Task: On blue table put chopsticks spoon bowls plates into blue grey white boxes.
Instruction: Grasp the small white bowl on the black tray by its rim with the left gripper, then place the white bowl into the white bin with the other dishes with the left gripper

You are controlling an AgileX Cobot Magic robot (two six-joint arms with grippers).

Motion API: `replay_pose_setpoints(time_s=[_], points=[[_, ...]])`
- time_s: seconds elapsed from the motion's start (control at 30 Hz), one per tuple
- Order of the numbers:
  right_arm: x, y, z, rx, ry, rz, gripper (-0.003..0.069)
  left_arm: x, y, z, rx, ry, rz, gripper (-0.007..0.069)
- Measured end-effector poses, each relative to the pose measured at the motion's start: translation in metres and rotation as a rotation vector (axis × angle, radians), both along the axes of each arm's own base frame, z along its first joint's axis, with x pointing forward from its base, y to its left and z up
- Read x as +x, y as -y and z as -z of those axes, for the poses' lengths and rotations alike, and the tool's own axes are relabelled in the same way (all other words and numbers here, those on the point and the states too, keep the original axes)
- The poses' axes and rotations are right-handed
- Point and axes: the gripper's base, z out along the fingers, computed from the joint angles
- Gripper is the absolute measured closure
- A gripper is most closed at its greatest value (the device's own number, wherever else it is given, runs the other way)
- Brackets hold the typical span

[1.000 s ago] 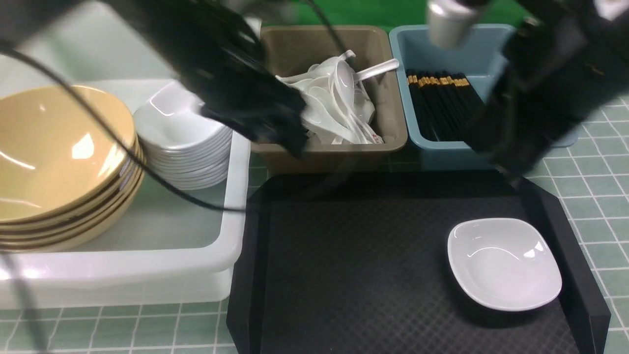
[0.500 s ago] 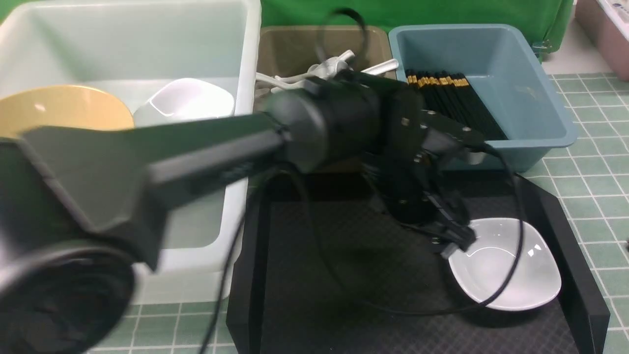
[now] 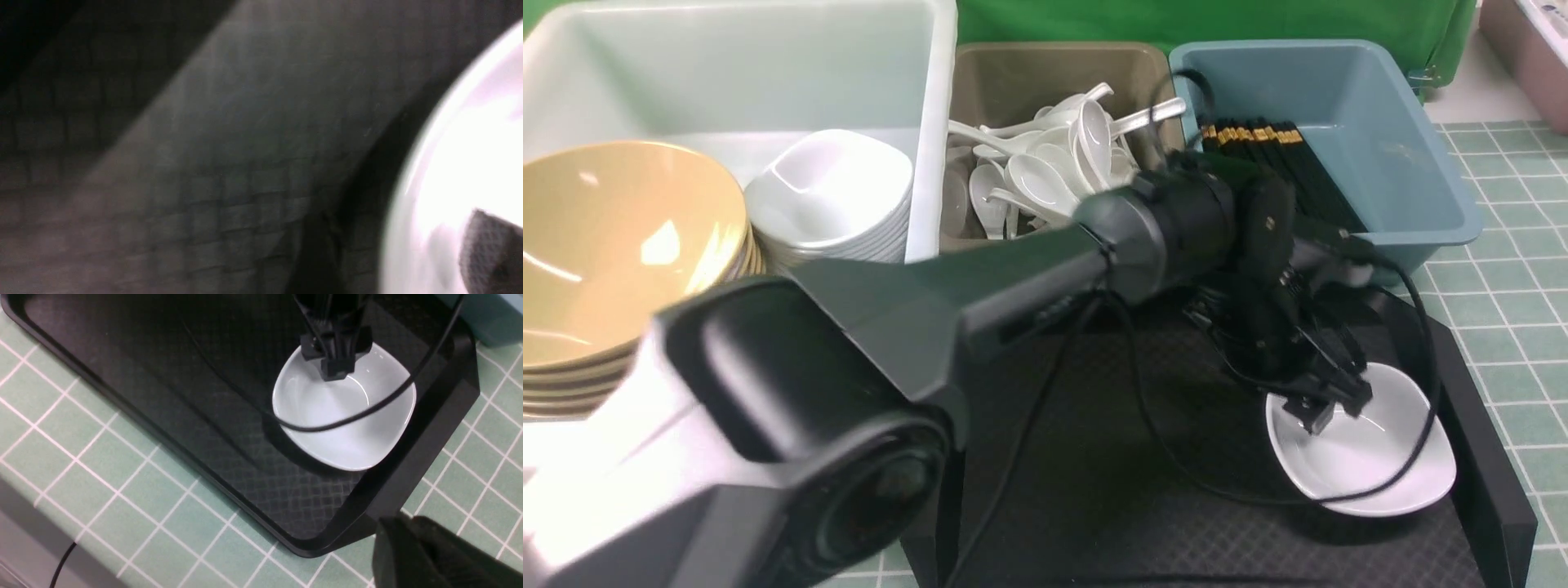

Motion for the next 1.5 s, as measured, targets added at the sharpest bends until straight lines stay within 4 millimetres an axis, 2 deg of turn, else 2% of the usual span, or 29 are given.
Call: replay_pose_setpoints(time_s=[0.1, 0.13, 0.2, 0.3, 0.33, 0.47, 0.57, 0.63, 0.67, 0.7, 0.73, 0.87, 0.9, 0.93, 1.0, 1.07, 1.13, 1.17, 1.2, 1.23, 1.3, 1.4, 1.5], points=[[0.000, 0.000, 0.000, 0.000, 0.000, 0.000, 0.0590, -0.001, 0.001, -0.001, 0.016, 0.002, 0.004, 0.0384], [0.000, 0.000, 0.000, 0.000, 0.000, 0.000, 0.0590, -0.001, 0.000, -0.001, 0.017, 0.002, 0.003, 0.0407], [0.000, 0.000, 0.000, 0.002, 0.003, 0.000, 0.0589, 0.003, -0.001, -0.008, 0.004, -0.008, -0.015, 0.0536], [0.002, -0.001, -0.001, 0.013, 0.024, -0.003, 0.0587, 0.007, -0.006, -0.030, 0.001, -0.018, -0.008, 0.0597], [0.002, -0.001, -0.002, 0.014, 0.026, -0.003, 0.0587, 0.008, -0.008, -0.032, 0.002, -0.017, -0.010, 0.0601], [0.008, -0.006, -0.009, 0.038, 0.064, -0.015, 0.0587, 0.020, -0.034, -0.086, 0.006, 0.040, 0.009, 0.0619], [0.018, -0.015, -0.019, 0.056, 0.087, -0.055, 0.0587, 0.028, -0.065, -0.145, -0.061, 0.144, -0.017, 0.0619], [0.031, -0.029, -0.027, 0.077, 0.096, -0.109, 0.0586, 0.029, -0.107, -0.202, -0.123, 0.248, -0.079, 0.0619], [0.032, -0.030, -0.029, 0.081, 0.101, -0.115, 0.0586, 0.031, -0.110, -0.201, -0.122, 0.247, -0.085, 0.0619], [0.040, -0.040, -0.032, 0.091, 0.100, -0.151, 0.0586, 0.030, -0.131, -0.224, -0.142, 0.289, -0.120, 0.0619], [0.047, -0.051, -0.035, 0.105, 0.102, -0.194, 0.0586, 0.030, -0.160, -0.247, -0.155, 0.335, -0.178, 0.0619], [0.065, -0.095, -0.043, 0.129, 0.093, -0.336, 0.0583, 0.033, -0.242, -0.282, -0.139, 0.418, -0.362, 0.0619], [0.068, -0.099, -0.043, 0.128, 0.092, -0.344, 0.0583, 0.032, -0.246, -0.284, -0.139, 0.425, -0.372, 0.0619], [0.072, -0.117, -0.044, 0.124, 0.088, -0.396, 0.0583, 0.032, -0.275, -0.284, -0.111, 0.423, -0.442, 0.0619], [0.074, -0.140, -0.045, 0.121, 0.082, -0.460, 0.0583, 0.030, -0.308, -0.281, -0.072, 0.408, -0.518, 0.0619], [0.075, -0.160, -0.047, 0.120, 0.087, -0.508, 0.0583, 0.026, -0.337, -0.273, -0.033, 0.379, -0.579, 0.0619], [0.078, -0.179, -0.045, 0.106, 0.086, -0.559, 0.0583, 0.021, -0.368, -0.257, -0.006, 0.317, -0.646, 0.0619], [0.079, -0.185, -0.046, 0.106, 0.088, -0.569, 0.0583, 0.021, -0.377, -0.252, -0.008, 0.303, -0.671, 0.0619], [0.079, -0.187, -0.044, 0.103, 0.084, -0.573, 0.0583, 0.021, -0.380, -0.249, -0.012, 0.293, -0.682, 0.0619], [0.083, -0.195, -0.043, 0.101, 0.082, -0.582, 0.0583, 0.024, -0.391, -0.234, -0.045, 0.258, -0.722, 0.0619], [0.088, -0.202, -0.039, 0.090, 0.072, -0.583, 0.0583, 0.030, -0.399, -0.214, -0.085, 0.229, -0.740, 0.0619], [0.090, -0.205, -0.036, 0.079, 0.063, -0.583, 0.0583, 0.038, -0.402, -0.199, -0.106, 0.218, -0.732, 0.0619], [0.091, -0.205, -0.034, 0.071, 0.054, -0.583, 0.0583, 0.057, -0.401, -0.170, -0.129, 0.190, -0.703, 0.0619]])
